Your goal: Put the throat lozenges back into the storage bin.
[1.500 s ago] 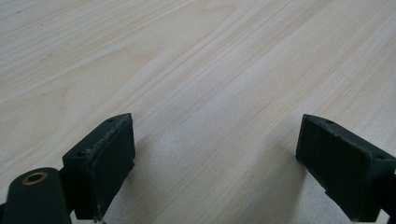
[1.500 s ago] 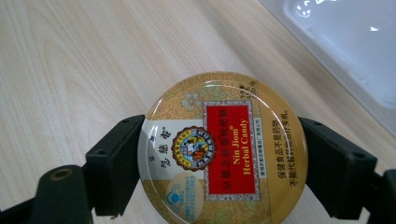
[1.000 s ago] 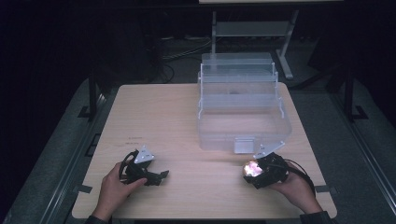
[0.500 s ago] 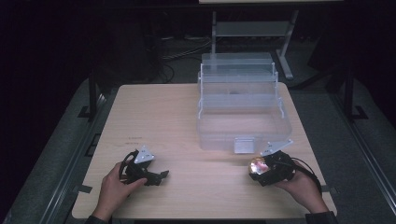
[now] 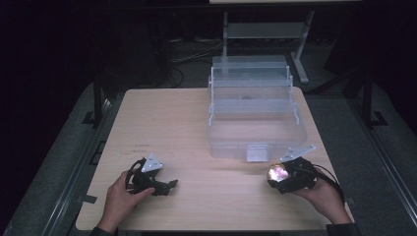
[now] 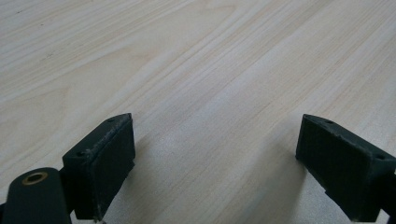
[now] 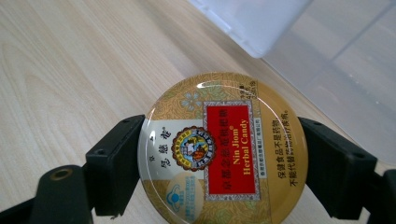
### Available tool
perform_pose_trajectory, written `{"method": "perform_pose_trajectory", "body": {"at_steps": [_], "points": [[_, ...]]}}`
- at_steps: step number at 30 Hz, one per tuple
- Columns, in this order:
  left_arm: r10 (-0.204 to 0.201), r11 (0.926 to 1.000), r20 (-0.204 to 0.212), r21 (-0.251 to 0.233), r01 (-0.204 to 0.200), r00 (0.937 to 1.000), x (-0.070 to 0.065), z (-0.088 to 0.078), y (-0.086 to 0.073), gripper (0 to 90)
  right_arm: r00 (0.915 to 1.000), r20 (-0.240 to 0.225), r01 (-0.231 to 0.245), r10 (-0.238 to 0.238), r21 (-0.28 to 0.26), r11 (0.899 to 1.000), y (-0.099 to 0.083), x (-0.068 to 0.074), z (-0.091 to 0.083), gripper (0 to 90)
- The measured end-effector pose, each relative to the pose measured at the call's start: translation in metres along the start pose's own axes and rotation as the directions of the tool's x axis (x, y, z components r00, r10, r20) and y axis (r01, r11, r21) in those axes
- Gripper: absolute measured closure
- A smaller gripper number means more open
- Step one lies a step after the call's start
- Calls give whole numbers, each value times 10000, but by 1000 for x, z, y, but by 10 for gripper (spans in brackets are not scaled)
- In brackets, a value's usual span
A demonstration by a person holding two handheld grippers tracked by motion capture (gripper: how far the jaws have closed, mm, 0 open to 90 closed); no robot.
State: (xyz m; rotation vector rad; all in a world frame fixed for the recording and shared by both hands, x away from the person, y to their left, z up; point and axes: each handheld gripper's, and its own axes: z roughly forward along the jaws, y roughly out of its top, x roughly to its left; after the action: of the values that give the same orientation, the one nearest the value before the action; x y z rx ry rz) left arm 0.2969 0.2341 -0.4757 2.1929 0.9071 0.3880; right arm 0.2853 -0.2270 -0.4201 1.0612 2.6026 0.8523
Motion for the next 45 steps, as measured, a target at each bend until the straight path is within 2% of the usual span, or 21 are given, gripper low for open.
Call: {"method": "perform_pose_trajectory", "body": {"at_steps": [28,45], "points": [[-3,10000,0,-2,3,10000,0,0,0,110,9974,472,-532,541,-183,9984,-10,-22,-21,194],[-6,10000,1,-6,6,10000,0,0,0,110,9921,797,-953,969,-240,9952,-15,-37,-36,195]]}}
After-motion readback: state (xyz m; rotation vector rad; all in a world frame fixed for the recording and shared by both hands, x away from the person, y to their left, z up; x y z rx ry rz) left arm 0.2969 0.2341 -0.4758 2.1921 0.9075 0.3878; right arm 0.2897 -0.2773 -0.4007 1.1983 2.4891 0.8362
